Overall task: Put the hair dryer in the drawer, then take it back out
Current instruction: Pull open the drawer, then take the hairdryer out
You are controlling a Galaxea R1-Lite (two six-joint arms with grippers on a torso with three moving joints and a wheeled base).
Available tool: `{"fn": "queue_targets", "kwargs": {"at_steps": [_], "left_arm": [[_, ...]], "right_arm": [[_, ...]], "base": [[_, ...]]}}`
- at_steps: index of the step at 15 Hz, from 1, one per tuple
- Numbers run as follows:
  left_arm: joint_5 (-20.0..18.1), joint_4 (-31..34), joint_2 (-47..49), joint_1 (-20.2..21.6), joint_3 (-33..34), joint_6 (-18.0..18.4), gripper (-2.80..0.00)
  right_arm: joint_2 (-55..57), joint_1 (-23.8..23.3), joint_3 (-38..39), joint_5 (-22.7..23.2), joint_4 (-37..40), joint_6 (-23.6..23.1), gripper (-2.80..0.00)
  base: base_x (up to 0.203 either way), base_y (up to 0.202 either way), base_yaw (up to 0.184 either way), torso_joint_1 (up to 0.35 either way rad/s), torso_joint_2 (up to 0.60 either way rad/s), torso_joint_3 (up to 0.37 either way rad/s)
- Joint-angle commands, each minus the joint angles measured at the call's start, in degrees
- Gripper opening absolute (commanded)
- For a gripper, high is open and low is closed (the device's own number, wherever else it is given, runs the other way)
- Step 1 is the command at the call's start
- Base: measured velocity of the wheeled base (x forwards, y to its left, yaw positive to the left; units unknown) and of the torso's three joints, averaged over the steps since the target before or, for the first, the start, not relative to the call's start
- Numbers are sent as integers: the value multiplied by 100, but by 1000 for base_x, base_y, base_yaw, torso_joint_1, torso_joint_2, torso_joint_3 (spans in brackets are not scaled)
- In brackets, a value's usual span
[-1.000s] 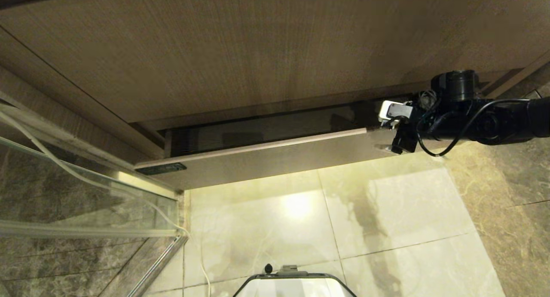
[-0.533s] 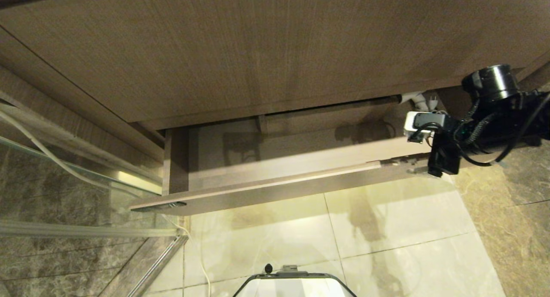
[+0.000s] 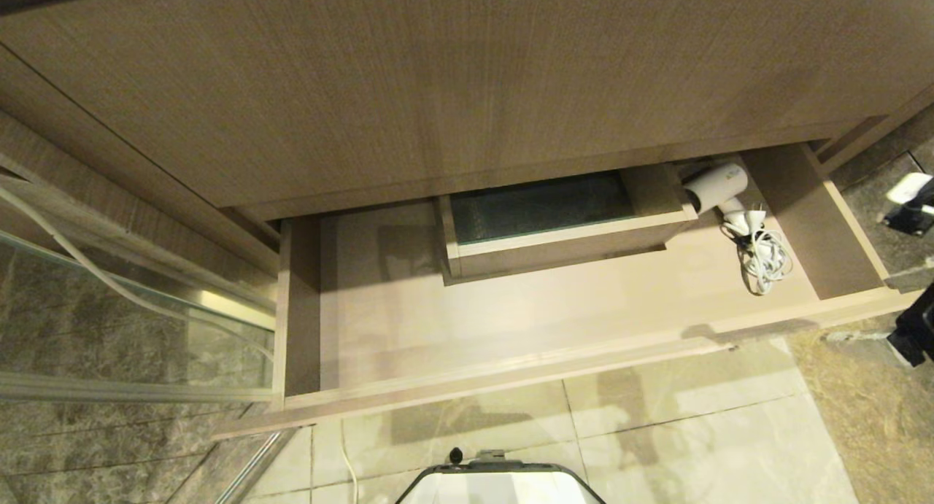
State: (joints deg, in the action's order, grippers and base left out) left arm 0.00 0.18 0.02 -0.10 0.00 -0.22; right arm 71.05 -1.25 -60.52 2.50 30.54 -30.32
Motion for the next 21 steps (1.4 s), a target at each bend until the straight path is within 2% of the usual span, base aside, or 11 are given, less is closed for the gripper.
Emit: {"fn": "queue_targets", "kwargs": {"at_steps": [1,3,7,8,10,11,16,17,18,19,21], "left_arm": [[9,-1,-2,1,9,-4,-280],[0,-1,-2,1,0,-4,-280],[0,-1,-2,1,8,-4,-280],[0,-1,-2,1,9,-4,-280],[6,-1,-2,1,6,-4,-280],[9,-1,-2,1,9,-4,-280],[6,-7,-2,1,7,-4,-280],[9,-1,-2,1,3,-4,-280],[9,-1,-2,1,0,-4,-280],[5,-1,-2,1,3,-4,-280],[4,-1,-2,1,2,-4,-280]], "right_arm": [[-569,-237,407,-183,-329,962,-280],[-563,-260,540,-482,-831,1020,-280],[-544,-462,821,-598,-1530,1002,-280],[-474,-537,896,-920,-1664,959,-280],[40,-742,1004,-1644,-2097,927,-280],[366,-870,1036,-1793,-2422,928,-280],[2418,-1484,806,-1923,-3877,902,-280],[2782,-1588,647,-1818,-4011,915,-236],[3174,-1721,421,-1446,-4177,906,0],[3540,-1821,113,-979,-4321,841,0],[4203,-1909,-619,-458,-4458,617,0]], "base": [[0,0,0,0,0,0],[0,0,0,0,0,0],[0,0,0,0,0,0],[0,0,0,0,0,0],[0,0,0,0,0,0],[0,0,0,0,0,0],[0,0,0,0,0,0],[0,0,0,0,0,0],[0,0,0,0,0,0],[0,0,0,0,0,0],[0,0,0,0,0,0]]}}
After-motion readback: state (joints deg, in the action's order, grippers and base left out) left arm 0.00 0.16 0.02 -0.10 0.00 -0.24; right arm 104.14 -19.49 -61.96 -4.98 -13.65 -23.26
